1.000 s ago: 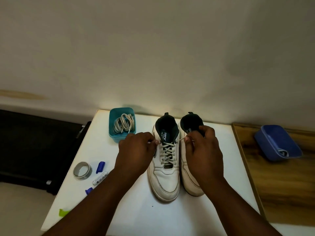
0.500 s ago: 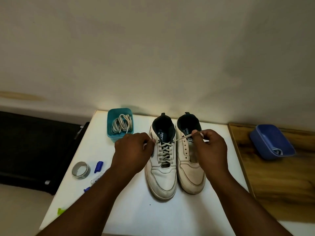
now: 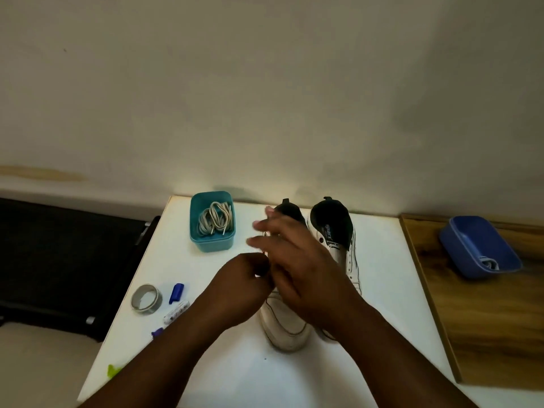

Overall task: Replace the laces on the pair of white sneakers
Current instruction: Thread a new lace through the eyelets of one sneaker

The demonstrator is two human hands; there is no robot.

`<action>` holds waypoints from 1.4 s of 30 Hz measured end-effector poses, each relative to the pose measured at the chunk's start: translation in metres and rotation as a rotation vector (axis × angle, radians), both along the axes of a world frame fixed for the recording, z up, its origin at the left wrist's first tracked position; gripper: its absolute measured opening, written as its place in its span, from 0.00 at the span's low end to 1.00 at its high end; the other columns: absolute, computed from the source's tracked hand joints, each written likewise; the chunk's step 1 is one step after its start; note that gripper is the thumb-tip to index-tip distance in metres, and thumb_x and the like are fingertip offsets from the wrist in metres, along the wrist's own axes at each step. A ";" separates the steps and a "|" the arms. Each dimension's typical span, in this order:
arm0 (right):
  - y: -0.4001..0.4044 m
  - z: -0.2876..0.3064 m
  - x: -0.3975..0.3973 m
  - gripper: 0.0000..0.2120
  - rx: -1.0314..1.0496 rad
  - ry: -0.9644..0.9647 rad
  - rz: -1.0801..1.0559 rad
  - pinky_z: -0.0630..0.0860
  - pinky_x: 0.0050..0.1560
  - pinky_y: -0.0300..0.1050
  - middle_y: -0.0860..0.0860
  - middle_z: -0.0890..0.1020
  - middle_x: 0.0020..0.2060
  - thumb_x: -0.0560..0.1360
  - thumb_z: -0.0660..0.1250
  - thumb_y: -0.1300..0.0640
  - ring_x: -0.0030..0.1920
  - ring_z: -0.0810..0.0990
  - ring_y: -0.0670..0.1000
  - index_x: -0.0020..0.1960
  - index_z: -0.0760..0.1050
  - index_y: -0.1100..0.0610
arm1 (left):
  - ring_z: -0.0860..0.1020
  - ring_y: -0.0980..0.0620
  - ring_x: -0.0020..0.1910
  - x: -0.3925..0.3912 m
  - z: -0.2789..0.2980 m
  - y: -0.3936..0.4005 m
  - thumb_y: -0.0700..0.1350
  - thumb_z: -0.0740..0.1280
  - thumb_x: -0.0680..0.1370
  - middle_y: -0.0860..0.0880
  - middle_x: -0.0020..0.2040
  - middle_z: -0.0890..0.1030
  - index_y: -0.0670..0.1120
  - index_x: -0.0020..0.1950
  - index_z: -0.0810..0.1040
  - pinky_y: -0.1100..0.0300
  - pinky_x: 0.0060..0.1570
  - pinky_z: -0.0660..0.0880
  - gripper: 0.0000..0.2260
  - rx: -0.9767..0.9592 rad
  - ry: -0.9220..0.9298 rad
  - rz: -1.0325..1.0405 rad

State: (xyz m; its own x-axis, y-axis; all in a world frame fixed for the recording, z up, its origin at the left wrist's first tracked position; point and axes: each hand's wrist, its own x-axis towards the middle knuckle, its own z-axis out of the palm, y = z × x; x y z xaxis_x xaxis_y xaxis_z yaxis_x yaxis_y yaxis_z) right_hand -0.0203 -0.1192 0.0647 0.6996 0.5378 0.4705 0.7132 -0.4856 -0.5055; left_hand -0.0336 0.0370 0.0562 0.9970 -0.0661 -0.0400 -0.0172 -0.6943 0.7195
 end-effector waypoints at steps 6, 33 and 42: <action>-0.013 0.003 0.003 0.27 -0.016 0.129 -0.056 0.70 0.72 0.51 0.45 0.78 0.68 0.75 0.61 0.65 0.73 0.71 0.47 0.72 0.75 0.49 | 0.79 0.60 0.34 -0.017 0.012 -0.002 0.44 0.64 0.82 0.51 0.39 0.82 0.48 0.44 0.81 0.65 0.40 0.76 0.08 -0.146 0.525 -0.231; -0.046 -0.010 0.001 0.08 0.349 0.380 -0.252 0.76 0.50 0.31 0.39 0.85 0.46 0.79 0.71 0.60 0.50 0.85 0.43 0.53 0.84 0.49 | 0.73 0.51 0.50 0.032 -0.044 -0.011 0.50 0.60 0.84 0.52 0.52 0.74 0.52 0.55 0.77 0.52 0.46 0.74 0.07 0.154 -0.282 -0.159; -0.038 -0.010 0.010 0.15 0.726 0.741 -0.490 0.79 0.44 0.37 0.51 0.87 0.44 0.80 0.71 0.58 0.43 0.84 0.44 0.65 0.78 0.51 | 0.75 0.59 0.47 0.033 -0.045 -0.009 0.58 0.64 0.81 0.56 0.48 0.74 0.55 0.52 0.77 0.53 0.46 0.77 0.08 0.000 -0.228 -0.167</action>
